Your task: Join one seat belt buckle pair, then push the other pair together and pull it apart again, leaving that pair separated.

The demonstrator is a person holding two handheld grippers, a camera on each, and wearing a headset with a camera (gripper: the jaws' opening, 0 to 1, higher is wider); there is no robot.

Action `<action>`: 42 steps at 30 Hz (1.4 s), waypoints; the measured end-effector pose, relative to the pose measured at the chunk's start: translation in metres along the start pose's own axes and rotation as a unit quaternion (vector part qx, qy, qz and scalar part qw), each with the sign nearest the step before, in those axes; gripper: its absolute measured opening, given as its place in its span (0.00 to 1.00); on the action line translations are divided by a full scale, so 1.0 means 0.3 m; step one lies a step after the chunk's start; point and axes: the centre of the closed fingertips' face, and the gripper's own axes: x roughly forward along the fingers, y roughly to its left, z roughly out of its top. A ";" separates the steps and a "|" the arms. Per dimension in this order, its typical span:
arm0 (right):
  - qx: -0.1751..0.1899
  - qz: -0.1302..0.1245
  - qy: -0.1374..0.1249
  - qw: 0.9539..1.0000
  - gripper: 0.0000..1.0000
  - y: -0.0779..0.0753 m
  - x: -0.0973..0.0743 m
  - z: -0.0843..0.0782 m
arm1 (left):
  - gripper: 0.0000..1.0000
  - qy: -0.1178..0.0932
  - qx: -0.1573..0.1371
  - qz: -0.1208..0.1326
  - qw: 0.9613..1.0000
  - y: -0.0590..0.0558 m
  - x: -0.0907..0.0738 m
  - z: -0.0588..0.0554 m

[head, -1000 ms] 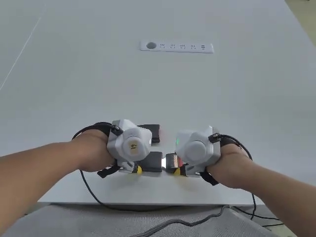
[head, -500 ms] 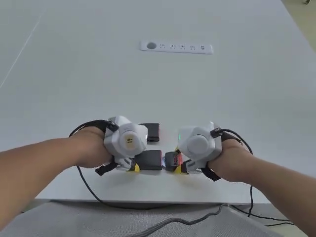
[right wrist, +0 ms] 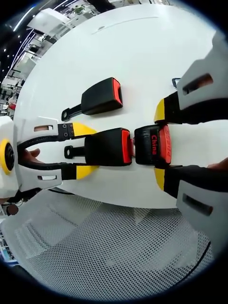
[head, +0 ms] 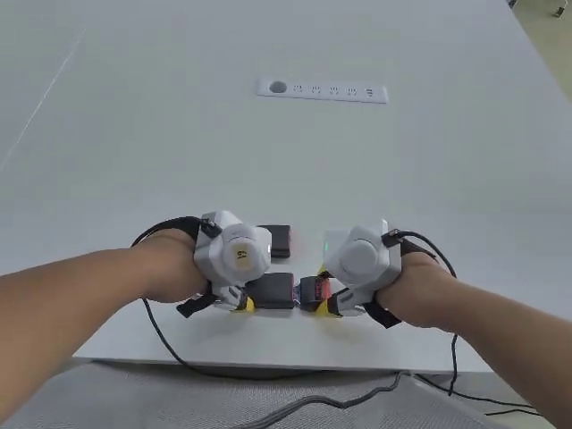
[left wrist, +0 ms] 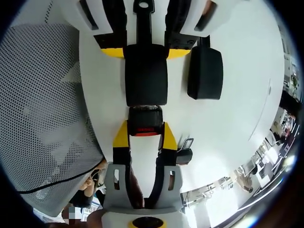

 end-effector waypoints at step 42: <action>-0.009 -0.017 0.008 1.000 0.32 0.015 0.005 -0.003 | 0.31 -0.006 0.004 0.015 1.000 -0.013 -0.019 0.002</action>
